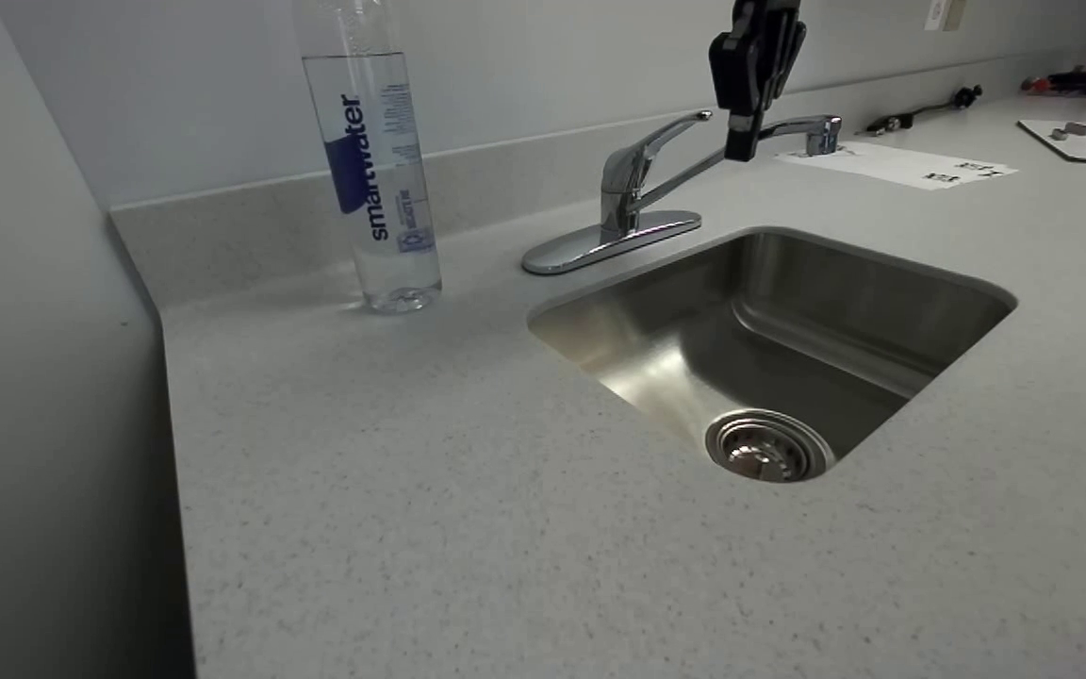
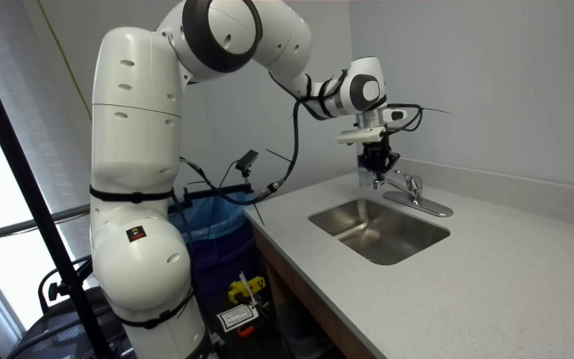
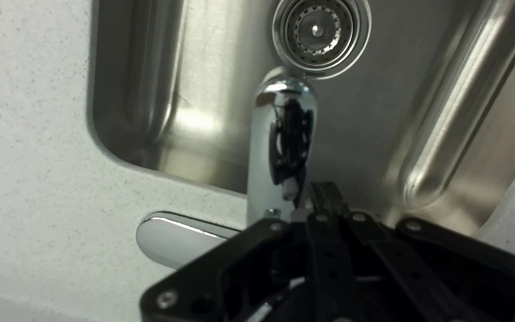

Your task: Turn the tap nozzle to the right then pull up the tap lever

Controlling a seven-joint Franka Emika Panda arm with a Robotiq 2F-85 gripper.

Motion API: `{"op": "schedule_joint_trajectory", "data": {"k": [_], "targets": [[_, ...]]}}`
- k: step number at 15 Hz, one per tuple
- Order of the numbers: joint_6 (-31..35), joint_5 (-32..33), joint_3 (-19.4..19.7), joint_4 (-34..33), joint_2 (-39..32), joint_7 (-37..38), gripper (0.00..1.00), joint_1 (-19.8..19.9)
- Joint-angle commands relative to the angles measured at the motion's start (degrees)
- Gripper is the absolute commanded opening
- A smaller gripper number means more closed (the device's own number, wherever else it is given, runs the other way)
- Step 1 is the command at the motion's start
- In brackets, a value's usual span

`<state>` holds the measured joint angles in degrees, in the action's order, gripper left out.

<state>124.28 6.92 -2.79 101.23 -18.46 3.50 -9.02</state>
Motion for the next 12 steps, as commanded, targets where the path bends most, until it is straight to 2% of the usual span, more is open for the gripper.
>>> {"op": "schedule_joint_trajectory", "data": {"k": [1,12], "targets": [[2.1,-1.6,-1.3,2.1,2.5,-2.2,0.0,1.1],[4.1,-2.1,-1.0,-1.4,1.4,-0.4,0.0,1.1]]}}
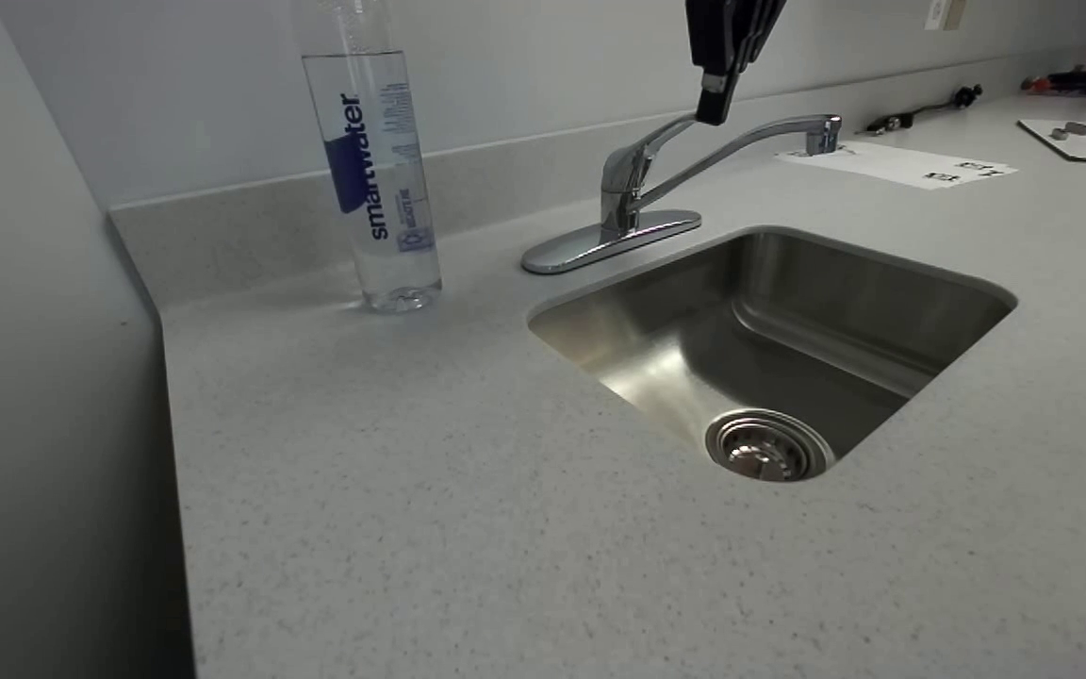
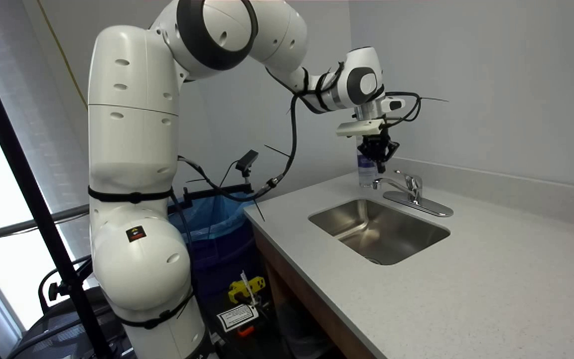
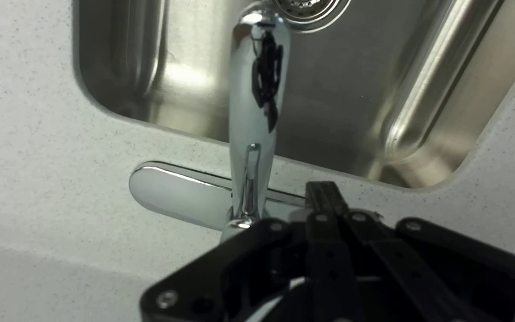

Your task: Turn the tap nozzle to the right then pull up the tap lever

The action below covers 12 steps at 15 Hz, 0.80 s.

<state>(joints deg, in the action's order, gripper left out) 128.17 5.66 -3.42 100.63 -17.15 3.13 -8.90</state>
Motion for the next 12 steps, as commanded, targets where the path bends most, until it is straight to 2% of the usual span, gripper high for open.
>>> {"op": "schedule_joint_trajectory", "data": {"k": [1,12], "targets": [[0.2,-0.7,-0.2,-1.0,-0.1,0.2,0.0,1.0],[-0.5,0.7,0.4,-1.9,-2.1,1.9,0.0,0.9]]}}
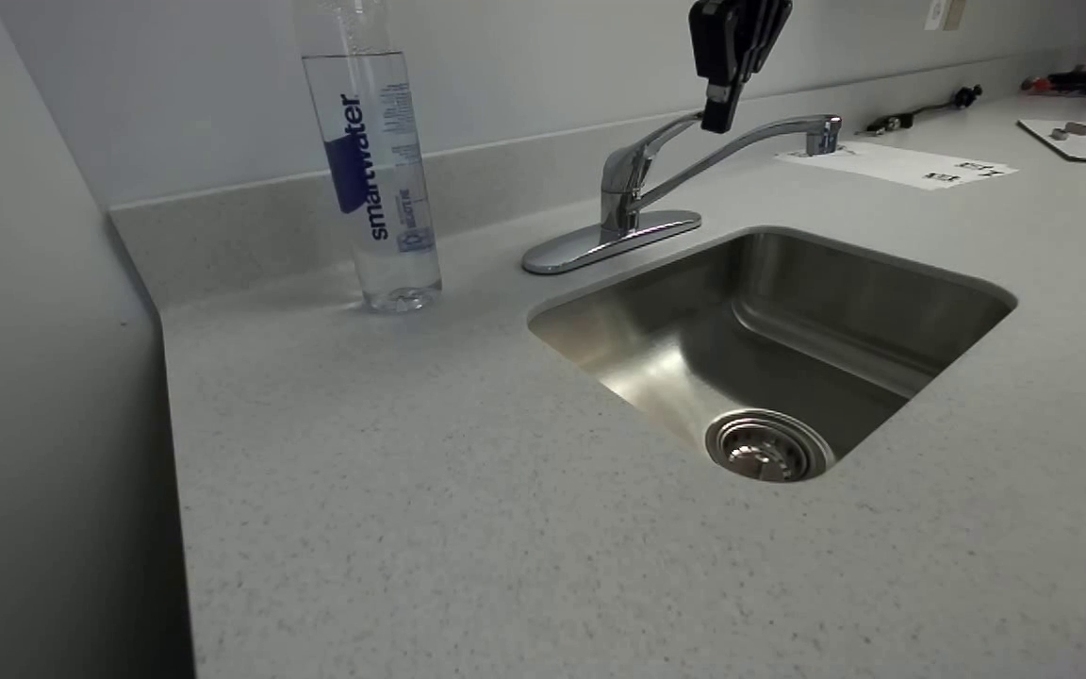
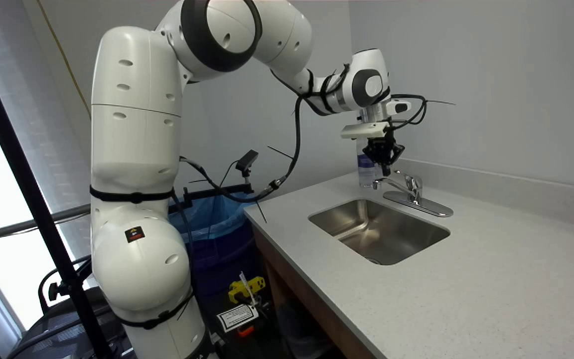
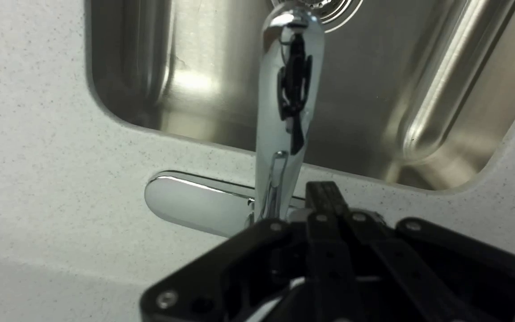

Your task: Turn the tap nozzle to the right then pull up the tap lever

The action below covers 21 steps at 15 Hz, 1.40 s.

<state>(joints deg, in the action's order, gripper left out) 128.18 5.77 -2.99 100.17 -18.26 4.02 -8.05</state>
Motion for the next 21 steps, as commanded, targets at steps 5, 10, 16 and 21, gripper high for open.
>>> {"op": "schedule_joint_trajectory", "data": {"k": [5,10,16,21], "targets": [[-0.2,0.7,0.3,-3.7,-2.8,3.0,0.0,-0.1],[0.5,0.8,0.5,-6.1,-4.2,5.1,0.0,-0.4],[0.9,1.2,0.7,-9.1,-5.8,7.0,0.0,-0.8],[0.8,2.6,0.6,-8.6,-6.4,6.6,0.0,-1.5]]}}
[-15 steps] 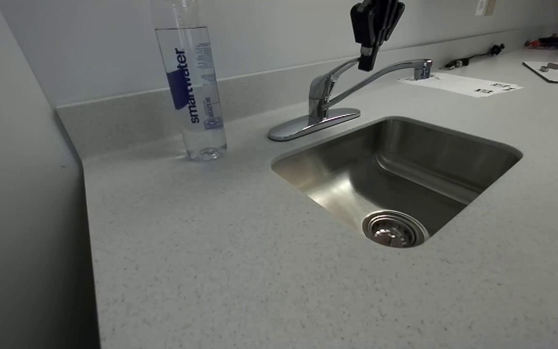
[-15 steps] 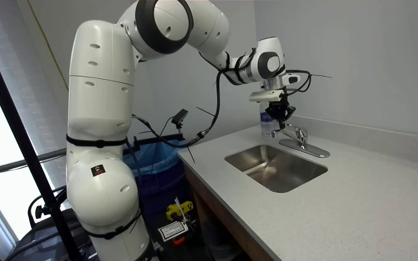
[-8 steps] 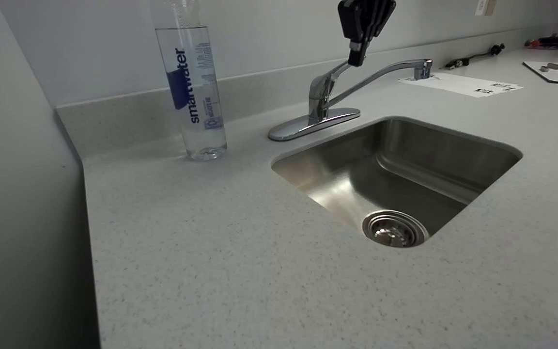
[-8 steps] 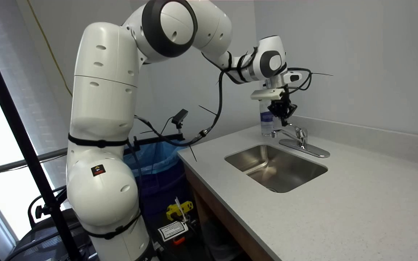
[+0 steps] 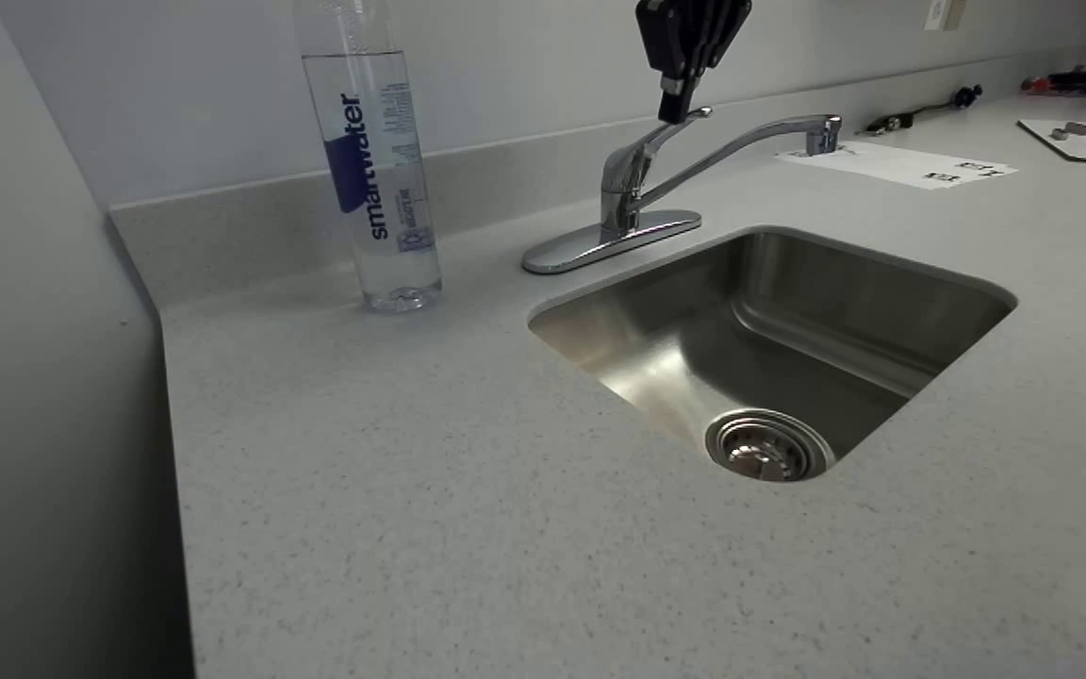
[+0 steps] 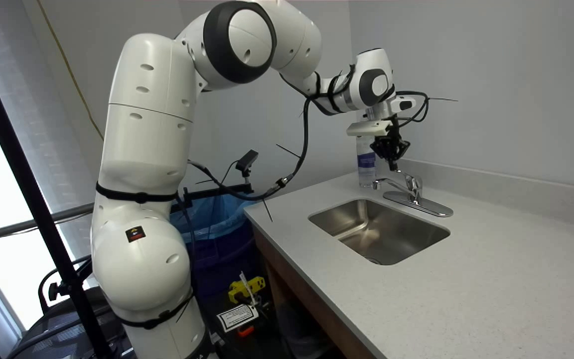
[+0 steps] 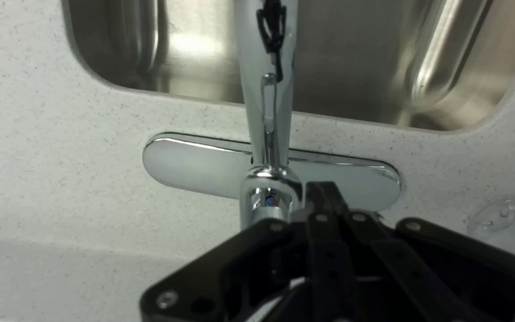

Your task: Turn the tap nozzle to the right then pull up the tap lever

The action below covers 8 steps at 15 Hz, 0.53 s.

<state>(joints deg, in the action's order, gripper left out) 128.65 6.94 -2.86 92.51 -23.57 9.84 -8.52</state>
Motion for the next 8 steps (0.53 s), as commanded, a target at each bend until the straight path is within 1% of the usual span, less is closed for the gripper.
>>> {"op": "schedule_joint_trajectory", "data": {"k": [1,8], "targets": [[0.3,1.7,0.6,-0.8,-1.2,0.9,0.0,-1.2],[-0.1,1.5,1.1,-1.5,-2.3,1.9,0.0,-1.2]]}}
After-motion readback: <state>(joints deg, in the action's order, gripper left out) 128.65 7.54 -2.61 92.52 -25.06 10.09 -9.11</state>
